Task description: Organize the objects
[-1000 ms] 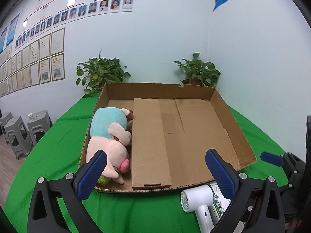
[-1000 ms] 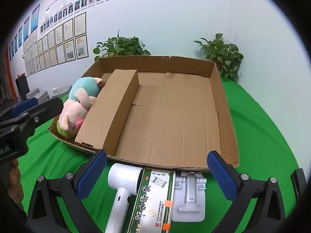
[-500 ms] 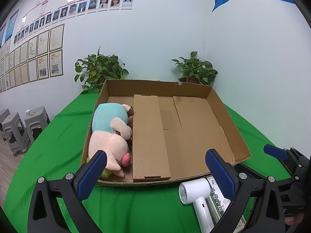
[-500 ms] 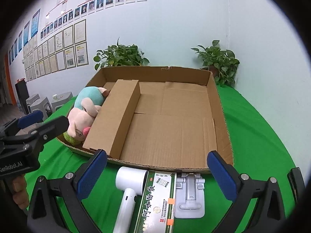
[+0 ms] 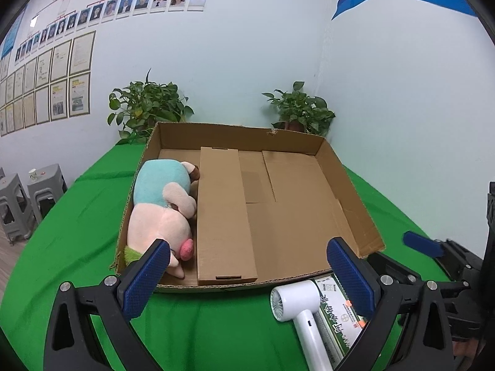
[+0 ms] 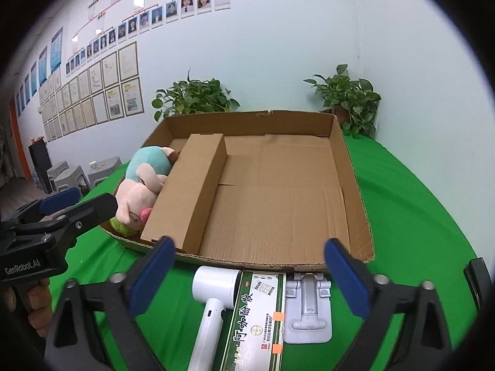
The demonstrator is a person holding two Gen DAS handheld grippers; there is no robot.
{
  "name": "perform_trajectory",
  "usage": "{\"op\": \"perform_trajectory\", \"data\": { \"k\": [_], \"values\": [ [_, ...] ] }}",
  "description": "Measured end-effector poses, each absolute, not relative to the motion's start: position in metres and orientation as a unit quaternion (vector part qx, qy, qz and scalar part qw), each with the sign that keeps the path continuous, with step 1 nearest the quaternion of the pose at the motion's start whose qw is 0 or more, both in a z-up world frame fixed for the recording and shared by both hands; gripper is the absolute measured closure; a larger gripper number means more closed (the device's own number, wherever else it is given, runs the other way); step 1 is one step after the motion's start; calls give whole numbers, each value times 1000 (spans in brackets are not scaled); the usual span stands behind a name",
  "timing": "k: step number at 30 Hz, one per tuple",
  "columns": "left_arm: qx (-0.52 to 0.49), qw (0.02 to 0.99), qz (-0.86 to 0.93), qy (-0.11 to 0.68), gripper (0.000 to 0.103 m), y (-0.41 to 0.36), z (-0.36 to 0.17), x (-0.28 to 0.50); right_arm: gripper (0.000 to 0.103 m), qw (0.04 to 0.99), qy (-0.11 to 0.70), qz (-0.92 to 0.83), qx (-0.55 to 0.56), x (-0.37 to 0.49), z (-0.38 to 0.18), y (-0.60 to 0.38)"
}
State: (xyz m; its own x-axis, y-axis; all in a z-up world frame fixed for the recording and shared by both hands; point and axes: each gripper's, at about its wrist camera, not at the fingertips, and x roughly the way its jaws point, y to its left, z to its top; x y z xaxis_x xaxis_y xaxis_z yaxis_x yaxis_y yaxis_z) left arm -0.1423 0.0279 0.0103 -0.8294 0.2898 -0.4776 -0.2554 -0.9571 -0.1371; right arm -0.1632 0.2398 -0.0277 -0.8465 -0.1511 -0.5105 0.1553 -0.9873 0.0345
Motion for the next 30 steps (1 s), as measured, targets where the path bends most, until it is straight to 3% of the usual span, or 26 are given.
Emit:
{"op": "perform_trajectory", "data": {
  "k": [2,5,6,7,8,9,12,14,15,27,30],
  "values": [
    [-265,139,953,-38,1,28,10,-145,31,83,6,-960,266,-164,-28,241],
    [-260,140,955,-42,6,25,12,-143,30,86,0,-959,269,-165,-28,244],
    [-256,141,955,-40,11,25,13,-144,19,87,0,-959,271,-167,-29,245],
    [-255,147,955,-37,23,25,14,-144,10,88,0,-958,273,-168,-30,245],
    [-257,156,953,-35,33,26,14,-145,7,90,-1,-956,278,-170,-32,246],
    [-261,167,950,-36,34,26,13,-146,1,92,-4,-955,281,-171,-34,247],
    [-267,193,943,-52,24,27,10,-149,1,110,-16,-949,297,-175,-43,249],
    [-274,206,938,-51,2,30,4,-149,1,122,-18,-944,305,-174,-50,250],
    [-275,216,935,-53,1,32,1,-148,1,128,-19,-942,309,-174,-53,250],
    [-441,392,788,-177,2,48,-82,-181,1,262,17,-896,357,-133,-108,210],
    [-463,416,754,-210,10,54,-105,-192,2,241,24,-894,377,-137,-118,203]
  ]
}}
